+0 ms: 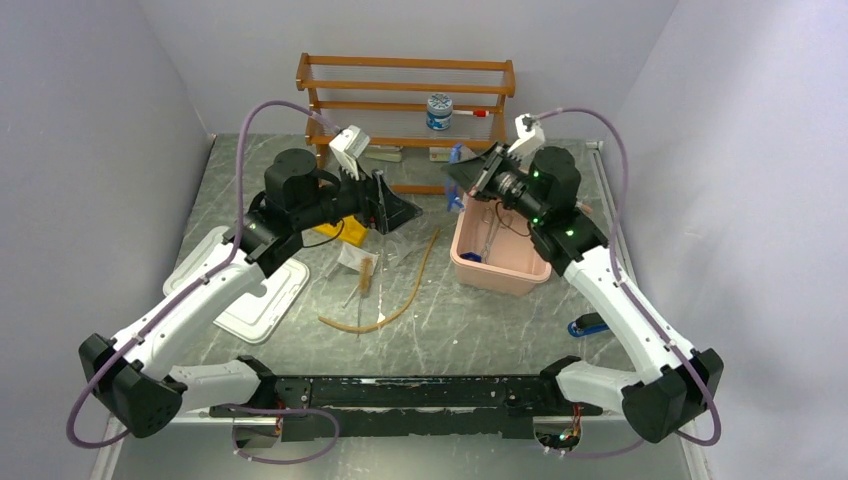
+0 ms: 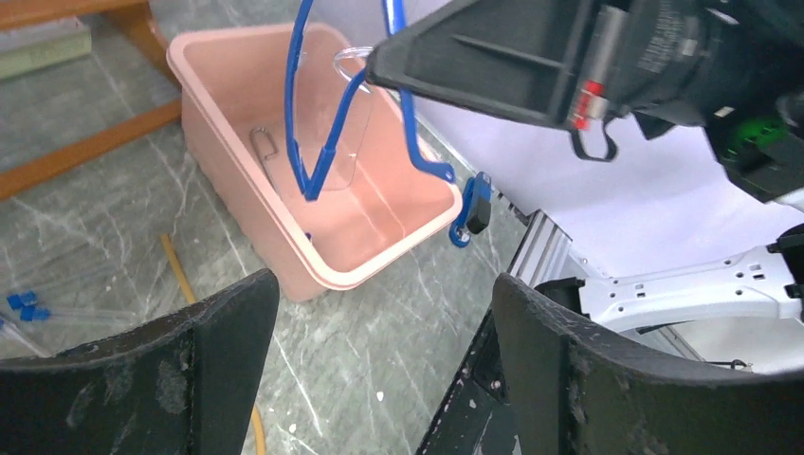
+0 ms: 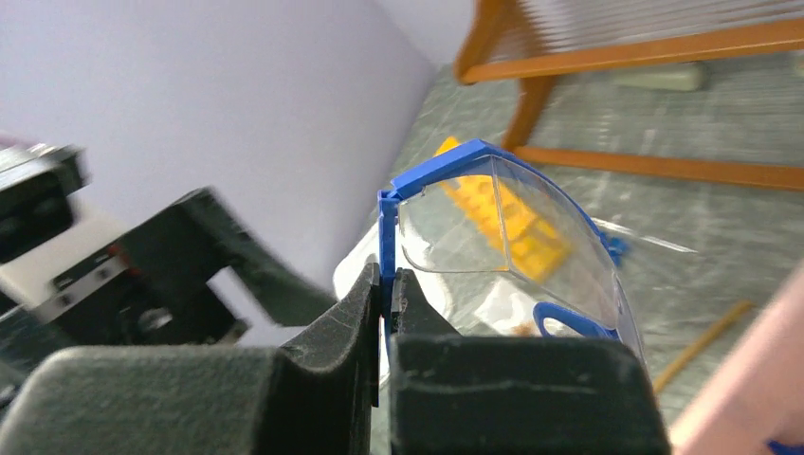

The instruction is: Organize the chemistry lab equipment

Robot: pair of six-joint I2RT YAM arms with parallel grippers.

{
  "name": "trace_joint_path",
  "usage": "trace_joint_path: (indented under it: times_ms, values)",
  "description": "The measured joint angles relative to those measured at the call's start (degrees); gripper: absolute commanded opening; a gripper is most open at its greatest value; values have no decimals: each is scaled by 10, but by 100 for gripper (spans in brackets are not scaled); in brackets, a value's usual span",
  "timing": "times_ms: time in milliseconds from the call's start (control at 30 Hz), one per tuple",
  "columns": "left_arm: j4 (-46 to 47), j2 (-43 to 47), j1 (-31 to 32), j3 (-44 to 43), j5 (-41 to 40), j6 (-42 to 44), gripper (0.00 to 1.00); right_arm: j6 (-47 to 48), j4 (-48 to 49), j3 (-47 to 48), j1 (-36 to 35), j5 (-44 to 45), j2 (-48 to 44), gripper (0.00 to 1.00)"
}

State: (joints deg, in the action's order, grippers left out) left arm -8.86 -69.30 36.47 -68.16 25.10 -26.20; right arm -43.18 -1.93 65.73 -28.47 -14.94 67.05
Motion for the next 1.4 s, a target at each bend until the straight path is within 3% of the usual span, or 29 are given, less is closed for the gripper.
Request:
trace_joint_path:
  times_ms: [333,533,767,1200,1400]
  values:
    - [-2,2,0,8,-14,13,86,2,-134,3,143,-14,7,0]
    - [-12,-32,0,9,-31,25,85,-17,-188,-1,186,-37,57,0]
    - [-21,-83,0,8,-43,40,85,-11,-254,-2,199,-9,144,0]
    - [-50,-163,0,-37,-59,67,83,66,-289,43,186,169,313,0]
    - [-52,-172,0,-43,-64,70,83,112,-285,80,185,228,359,7]
